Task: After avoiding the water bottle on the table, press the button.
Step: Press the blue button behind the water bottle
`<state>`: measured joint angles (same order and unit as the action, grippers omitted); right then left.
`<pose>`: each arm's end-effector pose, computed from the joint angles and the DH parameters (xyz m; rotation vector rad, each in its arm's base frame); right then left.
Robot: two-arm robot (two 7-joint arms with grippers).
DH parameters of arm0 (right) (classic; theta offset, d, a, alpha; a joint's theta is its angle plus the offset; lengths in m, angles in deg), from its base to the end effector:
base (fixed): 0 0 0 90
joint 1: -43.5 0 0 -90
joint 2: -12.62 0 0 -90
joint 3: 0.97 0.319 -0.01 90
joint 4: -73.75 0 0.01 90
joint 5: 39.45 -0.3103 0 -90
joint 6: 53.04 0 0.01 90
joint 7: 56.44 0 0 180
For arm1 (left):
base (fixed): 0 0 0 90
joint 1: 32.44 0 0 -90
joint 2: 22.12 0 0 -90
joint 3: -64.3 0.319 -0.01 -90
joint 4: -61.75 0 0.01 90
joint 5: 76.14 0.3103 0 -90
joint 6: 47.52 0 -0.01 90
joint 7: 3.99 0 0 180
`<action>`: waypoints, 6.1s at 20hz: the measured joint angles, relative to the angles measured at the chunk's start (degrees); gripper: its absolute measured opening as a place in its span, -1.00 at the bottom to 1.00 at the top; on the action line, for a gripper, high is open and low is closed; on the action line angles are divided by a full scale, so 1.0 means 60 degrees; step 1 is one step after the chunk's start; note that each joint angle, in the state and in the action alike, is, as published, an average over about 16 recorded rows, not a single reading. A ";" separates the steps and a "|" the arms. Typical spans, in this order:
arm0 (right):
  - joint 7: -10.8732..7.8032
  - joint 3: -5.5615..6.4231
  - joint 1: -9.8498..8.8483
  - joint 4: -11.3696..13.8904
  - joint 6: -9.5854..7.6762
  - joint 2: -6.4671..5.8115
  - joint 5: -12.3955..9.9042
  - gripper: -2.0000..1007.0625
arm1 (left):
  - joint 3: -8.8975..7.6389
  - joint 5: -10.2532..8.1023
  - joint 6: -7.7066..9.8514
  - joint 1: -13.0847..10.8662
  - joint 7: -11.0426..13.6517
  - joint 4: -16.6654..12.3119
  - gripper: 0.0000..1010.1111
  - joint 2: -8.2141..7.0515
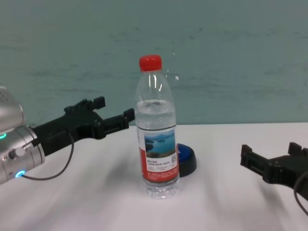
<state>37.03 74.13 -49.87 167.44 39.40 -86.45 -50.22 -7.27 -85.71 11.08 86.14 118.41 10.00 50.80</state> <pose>0.2999 0.0352 -0.3357 0.0397 0.0388 -1.3661 0.4639 0.0758 -0.3405 0.0423 -0.4036 0.8400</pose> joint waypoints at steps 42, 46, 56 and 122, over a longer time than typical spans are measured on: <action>0.0000 0.0000 0.0000 0.0000 0.0000 0.0000 0.0000 0.99 | -0.0187 -0.0397 -0.0703 0.0828 0.0759 0.2586 0.98 0.0587; 0.0000 0.0000 0.0000 0.0000 0.0000 0.0000 0.0000 0.99 | -0.0147 -0.0249 -0.0720 0.0997 0.0729 0.2789 0.98 0.0631; 0.0000 0.0000 0.0000 0.0000 0.0000 0.0000 0.0000 0.99 | -0.0114 -0.0019 -0.0754 0.1354 0.0711 0.3155 0.98 0.0719; 0.0000 0.0000 0.0000 0.0000 0.0000 0.0000 0.0000 0.99 | -0.0955 0.0129 0.1898 -0.2525 -0.0959 -0.3012 0.98 -0.0854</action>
<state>37.03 74.13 -49.87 167.44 39.40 -86.45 -50.22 -13.00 -84.94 22.47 70.99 112.66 -8.07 45.68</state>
